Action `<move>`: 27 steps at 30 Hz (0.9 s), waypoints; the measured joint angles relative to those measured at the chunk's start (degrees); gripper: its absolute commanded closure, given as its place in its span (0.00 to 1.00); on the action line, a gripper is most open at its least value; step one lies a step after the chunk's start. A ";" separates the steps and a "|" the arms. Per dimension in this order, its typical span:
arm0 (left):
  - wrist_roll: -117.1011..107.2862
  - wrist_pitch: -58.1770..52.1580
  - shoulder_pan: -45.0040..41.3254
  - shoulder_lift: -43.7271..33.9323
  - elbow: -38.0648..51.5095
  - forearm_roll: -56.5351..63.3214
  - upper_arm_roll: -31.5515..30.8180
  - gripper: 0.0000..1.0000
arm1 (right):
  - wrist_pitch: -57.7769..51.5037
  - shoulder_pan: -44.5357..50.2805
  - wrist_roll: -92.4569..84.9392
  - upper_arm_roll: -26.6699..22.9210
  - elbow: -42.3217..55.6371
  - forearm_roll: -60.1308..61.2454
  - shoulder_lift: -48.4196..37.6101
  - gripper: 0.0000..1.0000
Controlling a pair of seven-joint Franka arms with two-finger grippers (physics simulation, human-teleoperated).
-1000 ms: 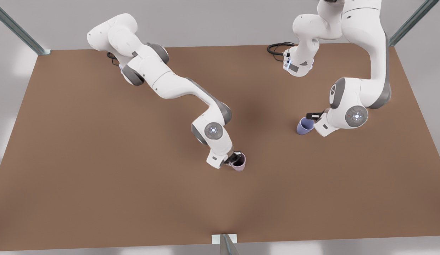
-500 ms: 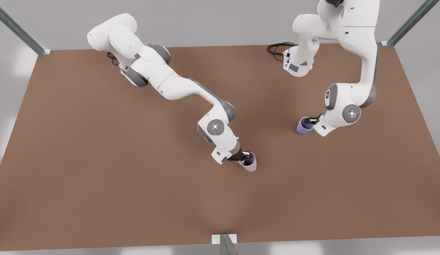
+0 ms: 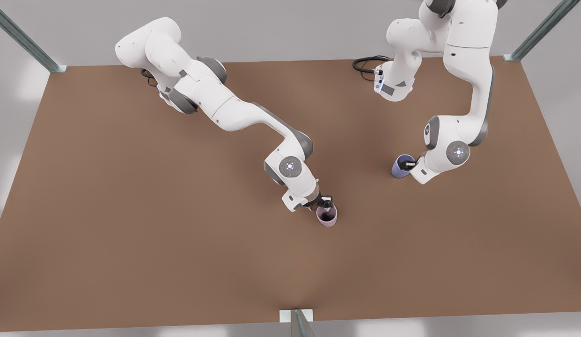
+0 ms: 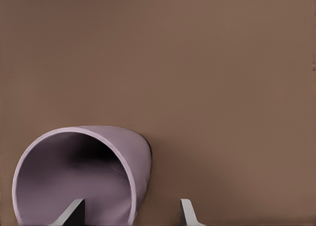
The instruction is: Stack the cups, with the pink cup at the bottom and the purple cup at the top
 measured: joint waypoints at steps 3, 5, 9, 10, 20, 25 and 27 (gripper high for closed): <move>-0.17 0.20 0.04 0.04 0.07 0.38 -0.05 0.72 | 0.35 0.00 0.79 0.00 0.11 -0.01 0.00 0.13; -0.76 0.16 0.01 0.10 0.08 0.82 -0.07 0.74 | 0.79 0.00 1.25 0.02 0.11 -0.01 0.00 0.12; -0.60 0.02 -0.05 0.22 0.03 -0.47 -0.08 0.75 | 1.48 0.08 2.01 0.13 0.10 -0.02 -0.04 0.12; -0.52 -0.02 -0.05 0.40 0.01 -0.67 -0.08 0.74 | 1.48 0.09 2.18 0.12 0.09 -0.03 -0.19 0.12; -0.19 -3.38 -0.62 -0.47 1.86 -2.55 -0.24 0.79 | -20.06 -21.16 -1.35 -5.27 -22.76 -0.51 -41.77 0.00; -1.50 -11.72 -4.84 1.05 17.75 -4.63 -1.56 0.79 | -31.84 -42.65 -13.28 -7.26 -41.93 0.63 -61.77 0.00; -3.17 -18.42 -6.27 6.10 32.54 -4.81 -3.76 0.79 | -32.31 -45.31 -17.35 -7.10 -51.21 0.92 -66.81 0.00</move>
